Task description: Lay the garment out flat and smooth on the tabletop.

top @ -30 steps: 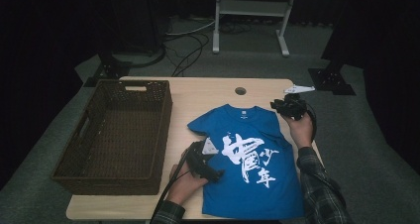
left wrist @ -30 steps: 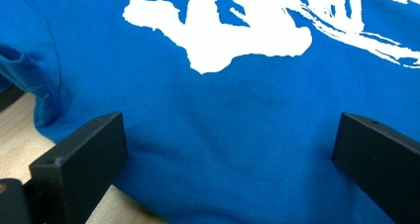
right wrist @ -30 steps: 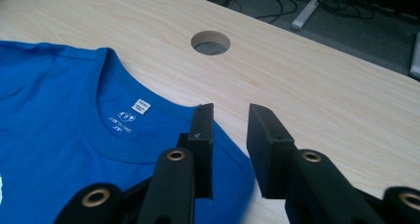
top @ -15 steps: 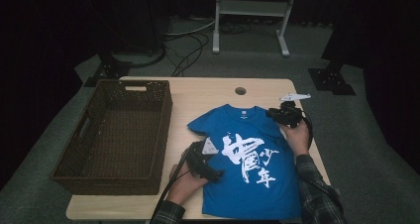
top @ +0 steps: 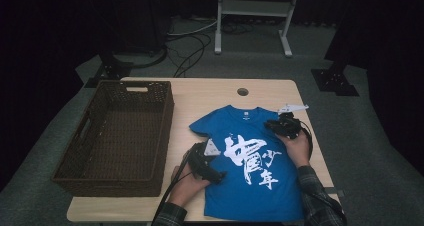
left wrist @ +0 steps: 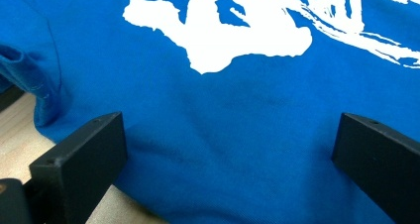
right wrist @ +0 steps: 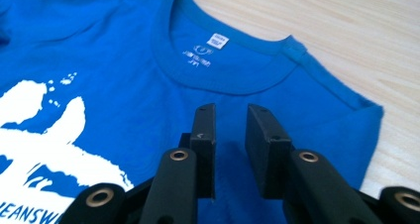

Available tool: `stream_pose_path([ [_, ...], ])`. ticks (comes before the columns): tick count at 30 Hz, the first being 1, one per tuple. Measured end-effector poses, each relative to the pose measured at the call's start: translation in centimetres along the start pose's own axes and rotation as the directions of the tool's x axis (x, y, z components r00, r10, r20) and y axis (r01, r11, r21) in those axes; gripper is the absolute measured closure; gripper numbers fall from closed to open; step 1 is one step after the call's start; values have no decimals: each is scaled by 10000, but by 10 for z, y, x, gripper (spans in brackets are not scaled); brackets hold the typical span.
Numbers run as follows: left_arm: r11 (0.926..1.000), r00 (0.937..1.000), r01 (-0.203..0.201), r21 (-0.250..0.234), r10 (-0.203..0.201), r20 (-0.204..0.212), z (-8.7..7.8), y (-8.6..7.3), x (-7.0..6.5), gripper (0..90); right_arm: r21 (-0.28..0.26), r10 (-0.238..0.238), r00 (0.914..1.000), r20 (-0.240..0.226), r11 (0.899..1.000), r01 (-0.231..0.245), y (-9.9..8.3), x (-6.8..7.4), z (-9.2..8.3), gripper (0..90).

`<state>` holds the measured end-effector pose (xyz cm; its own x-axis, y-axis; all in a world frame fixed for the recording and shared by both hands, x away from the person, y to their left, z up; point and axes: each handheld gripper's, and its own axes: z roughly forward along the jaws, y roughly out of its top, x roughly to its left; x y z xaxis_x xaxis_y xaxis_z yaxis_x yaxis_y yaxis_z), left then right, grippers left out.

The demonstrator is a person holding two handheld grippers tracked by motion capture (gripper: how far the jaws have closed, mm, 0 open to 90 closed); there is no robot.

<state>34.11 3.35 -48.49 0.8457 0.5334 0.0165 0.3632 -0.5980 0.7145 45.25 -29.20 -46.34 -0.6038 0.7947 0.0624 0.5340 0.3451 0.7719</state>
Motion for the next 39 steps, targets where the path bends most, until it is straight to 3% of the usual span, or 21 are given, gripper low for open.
stream_pose_path([
  [9, 10000, 10000, -3, 2, 3, -2, 0, 0, 0, 3, 156, -350, 9991, -241, 9993, 353, -2, 10, 1, 740],
  [19, 10000, 10000, -2, 1, 2, -3, 0, 0, 0, 3, 536, -386, 9984, -409, 9977, 408, -10, 12, 9, 729],
  [22, 10000, 10000, -3, 0, 3, 2, 0, 0, 0, 3, 502, -472, 9984, -326, 9975, 488, -10, 13, 9, 731],
  [29, 10000, 10000, -2, -1, 2, 1, 0, 0, 0, 3, 359, -837, 9965, 62, 9959, 834, -13, 14, 10, 835],
  [35, 10000, 10000, -2, 1, 2, -2, 0, 0, 0, 3, 306, -652, 9979, 67, 9974, 650, -13, 12, 10, 867],
  [39, 10000, 10000, -5, 2, 5, 2, 0, 0, 0, 3, 329, -337, 9993, -164, 9989, 343, -11, 8, 8, 869],
])
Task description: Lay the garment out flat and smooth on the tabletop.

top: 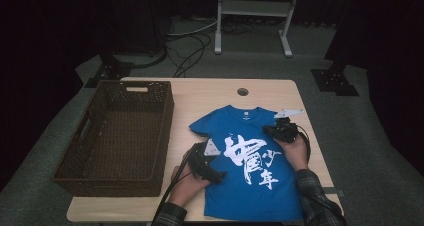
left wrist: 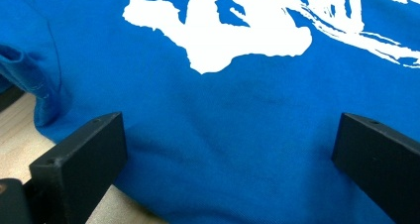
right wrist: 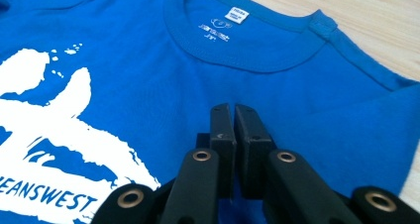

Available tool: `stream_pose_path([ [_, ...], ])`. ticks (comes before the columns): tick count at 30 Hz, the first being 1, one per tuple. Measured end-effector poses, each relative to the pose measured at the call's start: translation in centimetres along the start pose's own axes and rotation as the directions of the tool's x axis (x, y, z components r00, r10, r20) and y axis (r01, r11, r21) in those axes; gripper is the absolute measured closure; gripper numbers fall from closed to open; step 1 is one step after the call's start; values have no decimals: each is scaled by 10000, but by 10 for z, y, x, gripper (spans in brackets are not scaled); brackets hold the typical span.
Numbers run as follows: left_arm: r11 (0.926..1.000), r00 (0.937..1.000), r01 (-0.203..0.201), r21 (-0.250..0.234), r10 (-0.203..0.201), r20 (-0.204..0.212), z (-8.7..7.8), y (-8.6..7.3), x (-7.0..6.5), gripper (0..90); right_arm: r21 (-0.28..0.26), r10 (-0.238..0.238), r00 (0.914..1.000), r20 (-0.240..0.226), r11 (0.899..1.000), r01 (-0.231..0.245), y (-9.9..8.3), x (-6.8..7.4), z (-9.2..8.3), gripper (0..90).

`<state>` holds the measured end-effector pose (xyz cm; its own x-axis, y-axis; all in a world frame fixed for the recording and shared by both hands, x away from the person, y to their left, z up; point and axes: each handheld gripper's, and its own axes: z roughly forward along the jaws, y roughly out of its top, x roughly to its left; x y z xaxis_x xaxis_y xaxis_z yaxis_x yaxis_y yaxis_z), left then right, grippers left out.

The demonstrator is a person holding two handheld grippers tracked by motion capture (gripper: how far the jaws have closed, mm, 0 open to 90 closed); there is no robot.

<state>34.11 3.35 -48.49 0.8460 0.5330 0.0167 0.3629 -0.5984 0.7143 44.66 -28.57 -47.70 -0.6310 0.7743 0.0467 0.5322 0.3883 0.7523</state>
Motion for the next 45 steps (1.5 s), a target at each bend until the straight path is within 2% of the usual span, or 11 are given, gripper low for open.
stream_pose_path([
  [8, 10000, 10000, -2, 4, 2, 0, 0, 0, 0, 3, -312, 115, 9999, -3, 9994, -115, 4, -3, -11, 869],
  [17, 10000, 10000, 2, 2, -2, 0, 0, 0, 0, 3, -642, 370, 9993, 11, 9973, -368, 4, -13, -21, 869],
  [45, 10000, 10000, -3, -1, 3, -5, 0, 0, 0, 3, -908, 515, 9970, 581, 9948, -461, 11, -27, -41, 869],
])
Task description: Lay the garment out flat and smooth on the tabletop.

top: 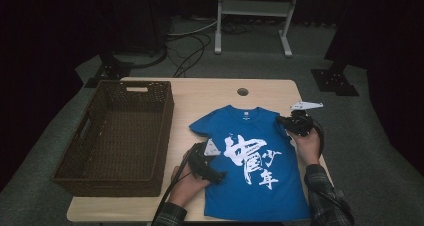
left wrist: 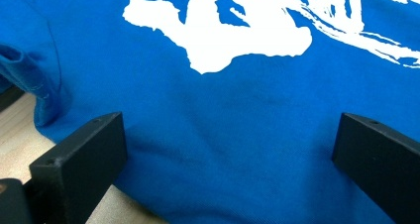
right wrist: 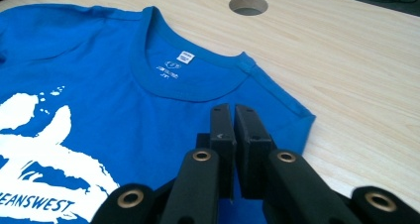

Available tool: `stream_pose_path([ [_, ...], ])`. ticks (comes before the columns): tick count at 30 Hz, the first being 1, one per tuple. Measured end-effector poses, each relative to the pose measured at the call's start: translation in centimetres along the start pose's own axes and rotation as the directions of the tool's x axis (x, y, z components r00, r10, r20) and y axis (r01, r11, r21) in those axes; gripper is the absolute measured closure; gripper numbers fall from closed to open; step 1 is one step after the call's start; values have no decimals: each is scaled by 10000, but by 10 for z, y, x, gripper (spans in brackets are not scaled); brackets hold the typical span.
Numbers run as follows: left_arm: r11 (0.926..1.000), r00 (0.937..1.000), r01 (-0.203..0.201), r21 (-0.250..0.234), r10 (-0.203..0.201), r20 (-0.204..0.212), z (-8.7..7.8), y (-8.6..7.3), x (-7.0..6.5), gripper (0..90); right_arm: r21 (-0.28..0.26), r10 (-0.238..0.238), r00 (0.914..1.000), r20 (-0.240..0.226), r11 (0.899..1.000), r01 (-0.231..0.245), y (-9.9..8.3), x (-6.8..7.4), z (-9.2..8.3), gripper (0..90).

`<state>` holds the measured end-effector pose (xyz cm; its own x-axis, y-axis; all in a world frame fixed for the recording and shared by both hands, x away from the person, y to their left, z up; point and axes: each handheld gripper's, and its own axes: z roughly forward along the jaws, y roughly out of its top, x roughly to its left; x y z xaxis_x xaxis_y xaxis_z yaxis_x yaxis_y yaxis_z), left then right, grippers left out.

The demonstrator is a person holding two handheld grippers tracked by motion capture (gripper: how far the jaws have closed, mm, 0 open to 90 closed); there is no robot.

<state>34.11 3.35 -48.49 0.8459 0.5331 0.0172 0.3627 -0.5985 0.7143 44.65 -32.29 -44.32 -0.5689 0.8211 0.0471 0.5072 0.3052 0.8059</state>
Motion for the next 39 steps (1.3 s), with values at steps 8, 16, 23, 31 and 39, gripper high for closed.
stream_pose_path([
  [8, 10000, 10000, 1, -5, -1, 1, 0, 0, 0, 3, -61, 70, 9999, 146, 10000, -69, -1, -6, -7, 870],
  [16, 10000, 10000, 1, -6, -1, -1, 0, 0, 0, 3, -154, 186, 9995, 271, 9997, -182, -3, -10, -13, 870],
  [23, 10000, 10000, 0, -2, 0, 0, 0, 0, 0, 3, -209, 248, 9989, 389, 9995, -240, -2, -15, -17, 870],
  [31, 10000, 10000, 7, -11, -7, -1, 0, 0, 0, 3, -222, 325, 9976, 614, 9993, -311, -3, -22, -25, 870],
  [39, 10000, 10000, 14, -15, -14, 3, 0, 0, 0, 3, -224, 420, 9957, 822, 9989, -403, -6, -29, -33, 870],
])
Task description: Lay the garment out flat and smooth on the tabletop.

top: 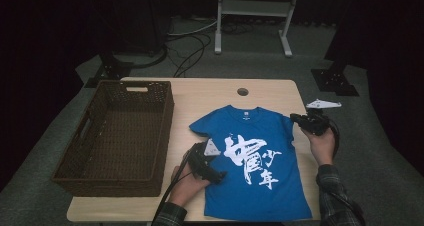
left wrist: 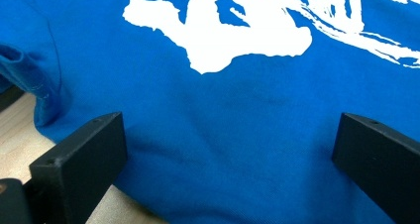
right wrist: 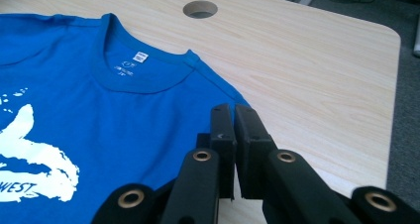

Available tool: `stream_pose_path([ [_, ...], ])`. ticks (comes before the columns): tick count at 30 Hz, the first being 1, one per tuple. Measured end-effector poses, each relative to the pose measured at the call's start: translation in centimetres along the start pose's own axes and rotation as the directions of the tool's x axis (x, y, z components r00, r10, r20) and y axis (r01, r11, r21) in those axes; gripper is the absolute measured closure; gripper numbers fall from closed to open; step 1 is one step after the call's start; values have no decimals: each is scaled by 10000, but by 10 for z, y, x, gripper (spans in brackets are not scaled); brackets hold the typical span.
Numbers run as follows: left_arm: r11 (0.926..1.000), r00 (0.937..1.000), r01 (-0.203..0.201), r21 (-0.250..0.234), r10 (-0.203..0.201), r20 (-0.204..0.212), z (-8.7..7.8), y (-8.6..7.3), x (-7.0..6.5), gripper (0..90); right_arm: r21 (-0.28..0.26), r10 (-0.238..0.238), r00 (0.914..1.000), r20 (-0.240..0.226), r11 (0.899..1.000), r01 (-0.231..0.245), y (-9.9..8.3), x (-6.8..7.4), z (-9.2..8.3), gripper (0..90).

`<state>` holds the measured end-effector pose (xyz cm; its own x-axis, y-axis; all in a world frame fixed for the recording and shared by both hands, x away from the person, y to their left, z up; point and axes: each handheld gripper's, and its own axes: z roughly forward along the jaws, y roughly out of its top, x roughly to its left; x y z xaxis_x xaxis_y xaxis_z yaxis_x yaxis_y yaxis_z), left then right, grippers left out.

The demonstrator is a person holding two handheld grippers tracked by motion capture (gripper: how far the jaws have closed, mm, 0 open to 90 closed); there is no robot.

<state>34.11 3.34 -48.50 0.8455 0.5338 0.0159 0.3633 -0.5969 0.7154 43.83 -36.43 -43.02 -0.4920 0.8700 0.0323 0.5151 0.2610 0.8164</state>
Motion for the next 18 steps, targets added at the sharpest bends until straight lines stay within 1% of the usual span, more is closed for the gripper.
stream_pose_path([
  [9, 10000, 10000, -5, -3, 5, -3, 0, 0, 0, 3, 80, 120, 9993, 354, 9999, -123, -1, -9, -5, 871],
  [10, 10000, 10000, -6, 3, 6, 0, 0, 0, 0, 3, 87, 190, 9990, 401, 9998, -194, -2, -9, -6, 871],
  [14, 10000, 10000, -5, 0, 5, -1, 0, 0, 0, 3, 155, 199, 9981, 585, 9997, -208, -2, -12, -7, 871],
  [18, 10000, 10000, -6, 1, 6, -2, 0, 0, 0, 3, 127, 271, 9976, 631, 9995, -279, -2, -14, -9, 866],
])
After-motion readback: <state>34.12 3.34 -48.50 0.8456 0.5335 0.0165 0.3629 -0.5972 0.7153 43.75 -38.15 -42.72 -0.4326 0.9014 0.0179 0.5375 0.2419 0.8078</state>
